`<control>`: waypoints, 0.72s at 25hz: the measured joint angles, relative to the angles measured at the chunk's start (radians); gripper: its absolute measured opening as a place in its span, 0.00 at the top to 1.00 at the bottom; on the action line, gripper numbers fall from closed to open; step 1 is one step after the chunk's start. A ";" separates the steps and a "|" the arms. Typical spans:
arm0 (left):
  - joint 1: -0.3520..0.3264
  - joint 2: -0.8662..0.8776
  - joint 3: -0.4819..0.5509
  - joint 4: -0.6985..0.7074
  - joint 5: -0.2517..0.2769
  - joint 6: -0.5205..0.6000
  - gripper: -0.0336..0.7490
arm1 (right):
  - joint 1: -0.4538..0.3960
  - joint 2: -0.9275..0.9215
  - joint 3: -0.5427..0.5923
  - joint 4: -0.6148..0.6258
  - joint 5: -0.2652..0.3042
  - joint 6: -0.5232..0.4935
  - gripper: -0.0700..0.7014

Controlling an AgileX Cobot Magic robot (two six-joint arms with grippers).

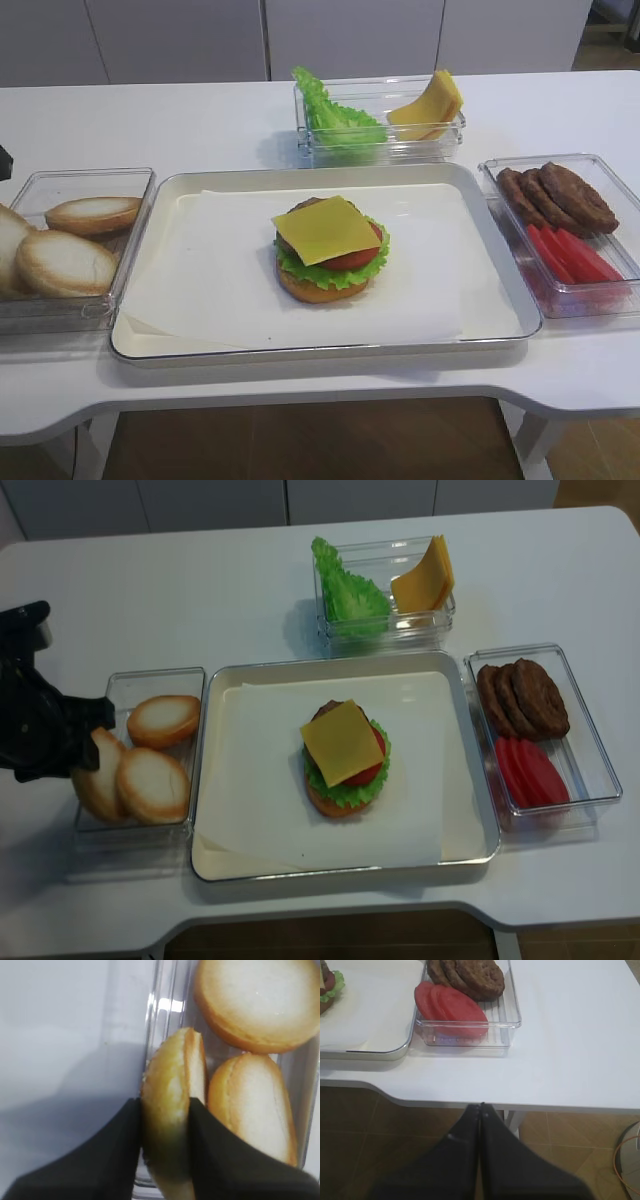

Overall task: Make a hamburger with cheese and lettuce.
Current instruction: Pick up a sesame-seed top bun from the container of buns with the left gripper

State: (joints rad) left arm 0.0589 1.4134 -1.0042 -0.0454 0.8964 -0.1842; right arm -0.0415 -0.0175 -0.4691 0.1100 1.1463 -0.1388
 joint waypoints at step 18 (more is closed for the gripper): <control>0.000 -0.106 -0.002 0.070 0.039 0.000 0.69 | 0.000 0.000 0.000 0.000 0.000 -0.011 0.99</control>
State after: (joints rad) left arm 0.0589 1.3071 -1.0065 0.0242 0.9355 -0.1842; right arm -0.0415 -0.0175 -0.4691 0.1100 1.1463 -0.1493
